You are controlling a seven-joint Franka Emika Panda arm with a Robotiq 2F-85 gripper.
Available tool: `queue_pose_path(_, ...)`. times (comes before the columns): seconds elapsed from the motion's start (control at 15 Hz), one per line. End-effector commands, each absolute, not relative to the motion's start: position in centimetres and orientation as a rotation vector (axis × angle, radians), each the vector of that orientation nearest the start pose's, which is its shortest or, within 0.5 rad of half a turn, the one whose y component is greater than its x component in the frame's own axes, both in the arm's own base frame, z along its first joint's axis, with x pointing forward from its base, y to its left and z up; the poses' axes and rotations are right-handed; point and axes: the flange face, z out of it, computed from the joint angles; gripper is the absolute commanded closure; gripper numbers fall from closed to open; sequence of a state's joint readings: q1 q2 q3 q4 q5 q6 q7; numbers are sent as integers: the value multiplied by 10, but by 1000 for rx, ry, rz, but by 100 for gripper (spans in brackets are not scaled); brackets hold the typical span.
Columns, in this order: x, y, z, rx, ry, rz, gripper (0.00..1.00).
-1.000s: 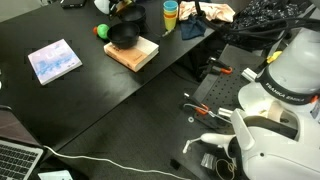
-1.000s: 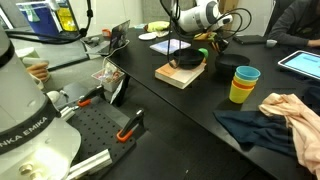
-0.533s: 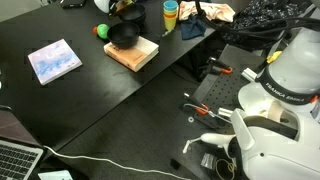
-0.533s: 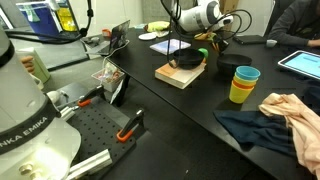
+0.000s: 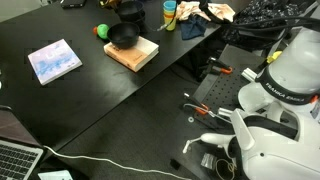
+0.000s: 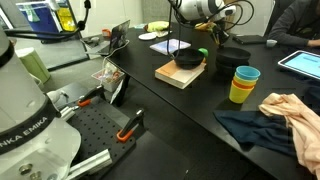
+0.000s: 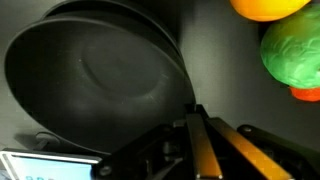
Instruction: Unstack the bowls, then put the apple in the right black bowl and the orange in the bowl on the book
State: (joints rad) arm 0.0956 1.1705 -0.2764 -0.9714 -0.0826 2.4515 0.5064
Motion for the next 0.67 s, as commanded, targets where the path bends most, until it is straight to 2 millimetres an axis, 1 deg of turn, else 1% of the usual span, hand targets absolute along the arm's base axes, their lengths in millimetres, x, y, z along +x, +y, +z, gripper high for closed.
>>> queue_pose_path(0.0,806,-40,223,-3236,708,-585,98)
queue_pose_path(0.27,798,-23,258,-3277,694,-469,98)
queue_pose_path(0.4,791,-16,275,-3295,698,-416,98)
queue_pose_path(0.6,774,-10,298,-3300,709,-358,98)
